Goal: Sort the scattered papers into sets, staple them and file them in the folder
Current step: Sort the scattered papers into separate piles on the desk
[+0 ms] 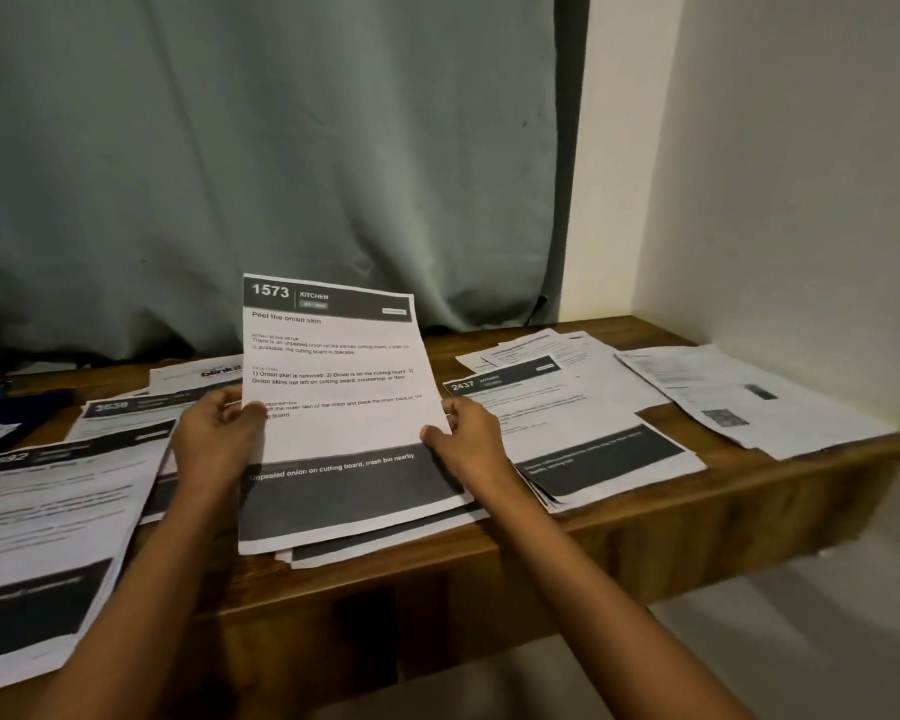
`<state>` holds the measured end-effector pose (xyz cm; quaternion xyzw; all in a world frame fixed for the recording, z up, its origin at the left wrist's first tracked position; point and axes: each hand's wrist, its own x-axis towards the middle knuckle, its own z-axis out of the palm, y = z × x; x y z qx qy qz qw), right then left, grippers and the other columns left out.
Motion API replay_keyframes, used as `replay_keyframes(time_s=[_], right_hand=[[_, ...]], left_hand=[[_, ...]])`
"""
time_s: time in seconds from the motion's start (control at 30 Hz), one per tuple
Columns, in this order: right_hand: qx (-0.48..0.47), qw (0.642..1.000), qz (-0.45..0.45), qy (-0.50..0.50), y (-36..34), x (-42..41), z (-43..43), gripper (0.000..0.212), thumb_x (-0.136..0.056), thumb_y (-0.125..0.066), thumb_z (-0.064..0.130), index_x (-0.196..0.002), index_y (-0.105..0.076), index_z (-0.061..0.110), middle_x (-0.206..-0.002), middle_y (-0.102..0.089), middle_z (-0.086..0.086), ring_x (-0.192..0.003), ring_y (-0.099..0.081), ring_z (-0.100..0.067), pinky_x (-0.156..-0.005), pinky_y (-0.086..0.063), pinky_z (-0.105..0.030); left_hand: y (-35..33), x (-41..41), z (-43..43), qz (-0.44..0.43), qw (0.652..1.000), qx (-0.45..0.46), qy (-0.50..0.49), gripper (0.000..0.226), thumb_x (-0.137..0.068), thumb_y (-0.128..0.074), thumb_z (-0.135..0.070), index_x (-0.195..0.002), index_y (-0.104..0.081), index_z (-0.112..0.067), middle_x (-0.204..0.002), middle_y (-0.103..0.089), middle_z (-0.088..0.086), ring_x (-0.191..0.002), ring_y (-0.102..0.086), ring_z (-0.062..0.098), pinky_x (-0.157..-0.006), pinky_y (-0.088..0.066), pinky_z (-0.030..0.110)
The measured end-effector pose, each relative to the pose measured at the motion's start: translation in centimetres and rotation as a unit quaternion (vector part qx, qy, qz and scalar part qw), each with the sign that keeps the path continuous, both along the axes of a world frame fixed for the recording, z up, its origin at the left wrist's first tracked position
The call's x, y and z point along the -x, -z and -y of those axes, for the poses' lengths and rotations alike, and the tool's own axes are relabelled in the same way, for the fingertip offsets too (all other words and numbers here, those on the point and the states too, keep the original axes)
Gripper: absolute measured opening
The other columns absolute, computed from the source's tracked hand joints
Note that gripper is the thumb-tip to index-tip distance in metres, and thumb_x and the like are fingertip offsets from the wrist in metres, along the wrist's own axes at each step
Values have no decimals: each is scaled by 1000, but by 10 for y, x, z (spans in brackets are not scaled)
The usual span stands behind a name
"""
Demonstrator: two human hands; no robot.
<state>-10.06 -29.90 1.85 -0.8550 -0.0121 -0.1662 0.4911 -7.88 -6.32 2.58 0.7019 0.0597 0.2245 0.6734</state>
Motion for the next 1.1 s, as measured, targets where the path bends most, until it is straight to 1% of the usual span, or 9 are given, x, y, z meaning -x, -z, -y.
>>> replay_keyframes(time_s=[0.2, 0.33, 0.47, 0.57, 0.63, 0.77, 0.83, 0.97, 1.1], right_hand=[[10, 998, 30, 55, 3, 8, 43, 28, -94, -56, 9, -122, -58, 6, -127, -61, -6, -114, -58, -21, -80, -41, -16], [21, 996, 28, 86, 3, 9, 72, 29, -95, -54, 9, -124, -58, 7, -130, -59, -6, -117, -57, -23, -82, -41, -17], [24, 992, 22, 123, -6, 4, 107, 32, -96, -52, 8, -127, -57, 6, -131, -59, -9, -118, -57, -24, -87, -43, -22], [34, 986, 7, 164, -18, -3, 141, 34, -96, -51, 6, -129, -56, 6, -131, -58, -11, -118, -55, -25, -92, -43, -27], [51, 981, -9, 190, -26, -11, 166, 35, -95, -51, 5, -129, -56, 5, -132, -57, -12, -117, -55, -27, -88, -42, -27], [106, 963, -87, 232, -21, -32, 210, 38, -90, -57, 4, -128, -57, 3, -129, -58, -17, -114, -56, -31, -87, -45, -32], [136, 955, -115, 238, -12, -38, 221, 38, -87, -62, 6, -124, -58, 2, -124, -60, -17, -110, -58, -31, -86, -47, -33], [199, 939, -147, 241, 7, -43, 232, 16, -89, -58, 9, -102, -63, 1, -106, -64, -16, -90, -59, -25, -77, -49, -31], [237, 925, -164, 249, 13, -46, 240, 21, -93, -53, 21, -102, -60, 4, -110, -63, -14, -102, -56, -29, -77, -41, -31]], left_hand=[[3, -4, 46, -7, 997, -76, 14, 30, -89, -63, -12, -118, -62, -20, -105, -68, 0, -93, -66, 21, -87, -54, 42], [0, -6, 77, -11, 991, -125, 39, 38, -89, -64, -10, -126, -58, -15, -106, -66, 3, -96, -63, 22, -86, -54, 43], [-3, -1, 112, -5, 985, -131, 111, 46, -90, -63, -10, -134, -49, -15, -110, -63, 2, -85, -61, 12, -61, -49, 25], [-3, 2, 135, 5, 970, -175, 171, 49, -91, -63, -14, -137, -45, -15, -106, -62, -3, -93, -62, 13, -72, -52, 28], [-2, 6, 150, 15, 951, -234, 201, 50, -91, -63, -17, -138, -44, -17, -104, -63, -10, -102, -62, 15, -87, -50, 29], [6, 10, 173, 29, 897, -371, 240, 59, -93, -59, -34, -146, -34, -23, -142, -50, -2, -130, -47, 20, -101, -40, 33], [12, 7, 181, 28, 868, -419, 265, 61, -94, -56, -39, -147, -31, -24, -149, -42, -2, -134, -41, 19, -104, -37, 32], [20, -1, 196, -4, 789, -545, 285, 69, -95, -47, -51, -152, -20, -25, -158, -22, 0, -144, -23, 21, -114, -27, 39], [21, -7, 209, -13, 724, -626, 289, 67, -96, -40, -55, -152, -15, -30, -161, -8, 1, -148, -6, 24, -120, -8, 42]])
